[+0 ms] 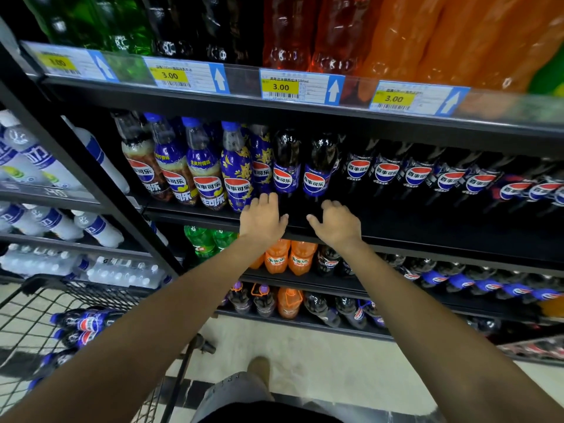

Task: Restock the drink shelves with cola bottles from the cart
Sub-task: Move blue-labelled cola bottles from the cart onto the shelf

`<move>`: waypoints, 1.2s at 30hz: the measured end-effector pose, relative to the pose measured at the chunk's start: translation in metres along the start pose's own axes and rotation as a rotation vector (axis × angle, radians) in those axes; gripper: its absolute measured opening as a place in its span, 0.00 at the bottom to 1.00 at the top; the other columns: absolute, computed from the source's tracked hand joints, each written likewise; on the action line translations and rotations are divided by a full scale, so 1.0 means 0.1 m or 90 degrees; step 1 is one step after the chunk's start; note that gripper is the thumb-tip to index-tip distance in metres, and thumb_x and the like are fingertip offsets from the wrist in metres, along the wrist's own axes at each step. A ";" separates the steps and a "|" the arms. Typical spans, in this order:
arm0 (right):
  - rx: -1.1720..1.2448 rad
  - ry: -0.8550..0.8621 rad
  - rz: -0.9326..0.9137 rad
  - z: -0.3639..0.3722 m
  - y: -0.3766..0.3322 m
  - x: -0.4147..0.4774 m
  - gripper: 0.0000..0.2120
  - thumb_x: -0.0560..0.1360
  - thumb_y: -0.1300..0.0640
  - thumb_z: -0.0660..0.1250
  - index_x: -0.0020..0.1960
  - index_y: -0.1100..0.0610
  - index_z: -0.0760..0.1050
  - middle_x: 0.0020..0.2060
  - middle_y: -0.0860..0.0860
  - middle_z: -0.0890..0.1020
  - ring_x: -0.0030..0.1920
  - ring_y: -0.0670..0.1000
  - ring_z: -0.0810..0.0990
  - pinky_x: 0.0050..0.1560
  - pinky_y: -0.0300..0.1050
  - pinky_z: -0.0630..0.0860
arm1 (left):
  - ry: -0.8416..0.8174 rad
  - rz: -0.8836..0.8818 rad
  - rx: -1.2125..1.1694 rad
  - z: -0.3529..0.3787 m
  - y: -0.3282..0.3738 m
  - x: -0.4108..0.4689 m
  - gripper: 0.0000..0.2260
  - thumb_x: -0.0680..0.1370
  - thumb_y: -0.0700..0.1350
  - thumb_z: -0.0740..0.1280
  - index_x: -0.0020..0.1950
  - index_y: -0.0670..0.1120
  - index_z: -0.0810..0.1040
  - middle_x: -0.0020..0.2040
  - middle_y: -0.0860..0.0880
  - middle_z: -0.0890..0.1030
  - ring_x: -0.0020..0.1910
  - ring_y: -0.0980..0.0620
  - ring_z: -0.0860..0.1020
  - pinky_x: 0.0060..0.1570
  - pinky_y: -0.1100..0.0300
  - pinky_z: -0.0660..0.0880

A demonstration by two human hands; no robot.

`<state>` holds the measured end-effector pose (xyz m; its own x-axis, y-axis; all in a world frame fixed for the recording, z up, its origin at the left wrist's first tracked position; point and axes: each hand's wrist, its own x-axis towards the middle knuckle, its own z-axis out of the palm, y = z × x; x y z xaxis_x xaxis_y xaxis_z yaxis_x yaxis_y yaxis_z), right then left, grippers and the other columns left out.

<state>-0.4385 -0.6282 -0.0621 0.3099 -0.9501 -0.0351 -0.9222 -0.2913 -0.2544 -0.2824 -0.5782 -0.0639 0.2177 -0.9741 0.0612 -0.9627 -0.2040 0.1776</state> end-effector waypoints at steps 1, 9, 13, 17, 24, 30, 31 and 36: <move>-0.046 -0.008 -0.035 0.00 -0.01 -0.06 0.22 0.80 0.44 0.60 0.65 0.60 0.70 0.60 0.56 0.76 0.61 0.57 0.74 0.56 0.53 0.73 | -0.015 0.018 0.062 -0.01 -0.01 -0.06 0.21 0.80 0.54 0.60 0.68 0.42 0.65 0.64 0.43 0.72 0.63 0.43 0.71 0.60 0.49 0.70; -0.143 -0.039 -0.229 0.19 -0.37 -0.56 0.18 0.79 0.48 0.58 0.63 0.59 0.72 0.57 0.56 0.77 0.60 0.58 0.74 0.56 0.52 0.71 | -0.062 -0.050 0.111 -0.06 -0.34 -0.85 0.19 0.80 0.53 0.60 0.66 0.43 0.67 0.64 0.44 0.71 0.65 0.43 0.69 0.63 0.48 0.66; -0.122 -0.084 -0.334 0.43 -0.83 -0.84 0.19 0.79 0.48 0.59 0.62 0.60 0.73 0.58 0.57 0.77 0.61 0.59 0.73 0.57 0.51 0.71 | -0.084 -0.171 0.096 -0.09 -0.79 -1.47 0.20 0.80 0.53 0.59 0.67 0.43 0.67 0.64 0.43 0.71 0.64 0.42 0.69 0.62 0.48 0.65; -0.097 -0.125 -0.452 0.67 -1.42 -1.15 0.17 0.79 0.47 0.59 0.60 0.59 0.73 0.56 0.56 0.78 0.60 0.59 0.74 0.56 0.51 0.70 | -0.096 -0.300 0.086 -0.11 -1.29 -2.10 0.19 0.80 0.53 0.59 0.65 0.42 0.69 0.63 0.43 0.72 0.64 0.41 0.70 0.61 0.48 0.66; -0.107 -0.195 -0.644 1.05 -2.41 -1.47 0.17 0.80 0.49 0.56 0.62 0.58 0.72 0.57 0.55 0.77 0.60 0.57 0.73 0.54 0.50 0.71 | -0.116 -0.497 0.025 -0.05 -2.21 -2.89 0.21 0.80 0.53 0.58 0.69 0.43 0.67 0.66 0.42 0.72 0.65 0.42 0.70 0.65 0.45 0.66; -0.169 -0.256 -0.715 1.55 -3.25 -1.40 0.17 0.80 0.49 0.57 0.62 0.58 0.72 0.57 0.56 0.78 0.60 0.58 0.74 0.55 0.51 0.72 | -0.190 -0.571 0.000 0.23 -3.00 -3.17 0.24 0.80 0.55 0.58 0.73 0.44 0.65 0.71 0.41 0.67 0.70 0.42 0.66 0.69 0.45 0.61; -0.181 -0.268 -0.720 1.65 -3.38 -1.37 0.17 0.79 0.49 0.57 0.62 0.58 0.72 0.57 0.57 0.78 0.60 0.58 0.74 0.55 0.51 0.72 | -0.202 -0.573 -0.005 0.28 -3.14 -3.19 0.24 0.80 0.56 0.58 0.73 0.44 0.65 0.72 0.41 0.67 0.71 0.42 0.66 0.70 0.44 0.60; -0.257 -0.332 -0.727 2.16 -4.01 -1.20 0.16 0.79 0.50 0.57 0.62 0.58 0.72 0.58 0.57 0.78 0.61 0.59 0.74 0.55 0.51 0.73 | -0.283 -0.563 -0.013 0.61 -3.71 -3.18 0.23 0.81 0.52 0.59 0.73 0.43 0.64 0.72 0.42 0.67 0.70 0.43 0.67 0.70 0.42 0.60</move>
<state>-0.0556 -0.3731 -0.1650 0.9233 -0.0213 -0.3834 -0.0596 -0.9943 -0.0882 -0.0044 -0.1987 -0.2094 0.7730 -0.4211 -0.4745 -0.4790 -0.8778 -0.0013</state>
